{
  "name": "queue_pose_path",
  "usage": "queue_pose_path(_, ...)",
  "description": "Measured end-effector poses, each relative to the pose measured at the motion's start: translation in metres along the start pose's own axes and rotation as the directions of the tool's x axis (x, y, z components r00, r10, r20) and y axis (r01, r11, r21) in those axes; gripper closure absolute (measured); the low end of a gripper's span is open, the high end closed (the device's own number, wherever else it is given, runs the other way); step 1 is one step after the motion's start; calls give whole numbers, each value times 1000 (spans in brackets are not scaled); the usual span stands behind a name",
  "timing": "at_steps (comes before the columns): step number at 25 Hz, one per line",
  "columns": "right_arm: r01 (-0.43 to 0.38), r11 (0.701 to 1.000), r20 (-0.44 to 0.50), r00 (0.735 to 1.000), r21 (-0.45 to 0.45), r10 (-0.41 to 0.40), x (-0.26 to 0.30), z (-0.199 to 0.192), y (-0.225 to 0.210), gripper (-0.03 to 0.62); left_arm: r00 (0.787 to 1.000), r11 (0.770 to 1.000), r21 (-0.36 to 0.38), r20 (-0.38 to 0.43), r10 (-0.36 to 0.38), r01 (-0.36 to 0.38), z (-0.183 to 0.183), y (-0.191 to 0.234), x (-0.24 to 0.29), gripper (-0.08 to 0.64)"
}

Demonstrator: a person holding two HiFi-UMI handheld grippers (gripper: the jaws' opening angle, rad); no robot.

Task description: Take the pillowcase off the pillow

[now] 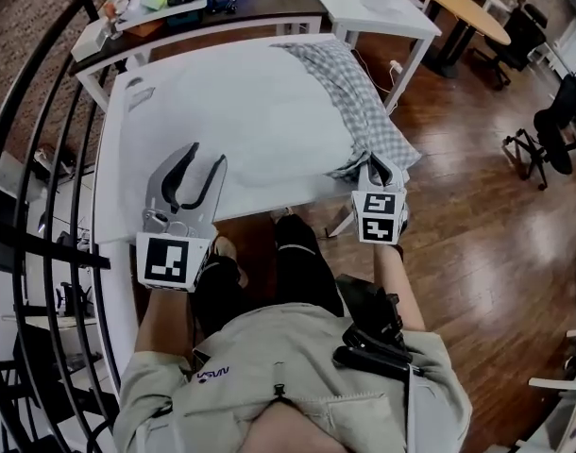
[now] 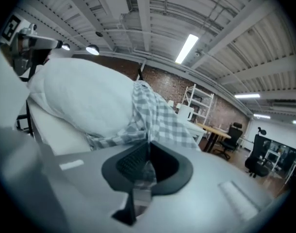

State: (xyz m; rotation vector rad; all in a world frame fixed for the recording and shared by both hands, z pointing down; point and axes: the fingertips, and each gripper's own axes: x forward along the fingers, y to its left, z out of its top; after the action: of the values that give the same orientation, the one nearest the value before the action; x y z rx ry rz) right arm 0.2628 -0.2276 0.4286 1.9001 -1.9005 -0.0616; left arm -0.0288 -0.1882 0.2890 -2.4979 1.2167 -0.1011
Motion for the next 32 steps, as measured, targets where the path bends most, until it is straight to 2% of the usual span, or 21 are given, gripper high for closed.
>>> queue_pose_path(2, -19, 1000, 20, 1000, 13, 19, -7, 6, -1, 564, 997, 1000, 11, 73, 20, -20, 28, 10, 5, 388)
queue_pose_path(4, -39, 999, 58, 998, 22, 38, -15, 18, -1, 532, 996, 999, 16, 78, 35, -37, 40, 27, 22, 385)
queue_pose_path(7, -82, 996, 140, 987, 31, 77, -31, 47, -3, 487, 1000, 999, 35, 18, 21, -21, 40, 42, 63, 370)
queue_pose_path(9, -94, 995, 210, 974, 33, 85, -42, 72, -9, 485, 999, 998, 63, -46, -10, 13, 36, 45, 98, 341)
queue_pose_path(12, -120, 992, 306, 946, 30, 105, -53, 107, -13, 485, 986, 997, 55, -161, -51, 61, 13, 52, 151, 299)
queue_pose_path(14, -141, 990, 335, 933, -1, 133, -49, 125, -11, 485, 960, 995, 27, -266, -81, 92, -15, 56, 179, 271)
queue_pose_path(16, -167, 985, 348, 922, -33, 168, -41, 140, -7, 485, 917, 991, -17, -378, -131, 135, -45, 51, 195, 258)
queue_pose_path(18, -196, 979, 365, 909, -50, 201, -33, 156, -2, 485, 871, 981, -70, -450, -194, 182, -69, 36, 198, 267)
queue_pose_path(20, -217, 974, 383, 896, -67, 226, -23, 173, 2, 485, 845, 969, -104, -476, -245, 223, -82, 19, 191, 366)
queue_pose_path(22, -232, 969, 396, 885, -85, 246, -11, 192, 6, 485, 835, 961, -94, -479, -272, 259, -90, -3, 178, 461)
queue_pose_path(24, -253, 962, 394, 878, -102, 273, 5, 210, 10, 485, 848, 962, -36, -464, -257, 272, -96, -21, 163, 517)
queue_pose_path(27, -304, 942, 337, 879, -144, 336, 37, 231, 28, 447, 888, 964, 81, -414, -199, 254, -99, -45, 140, 535)
queue_pose_path(30, -339, 903, 196, 898, -263, 394, 71, 237, 63, 375, 928, 959, 182, -345, -144, 217, -93, -57, 116, 540)
queue_pose_path(32, -330, 869, 76, 921, -368, 382, 93, 231, 81, 365, 955, 962, 214, -275, -107, 170, -81, -54, 102, 540)
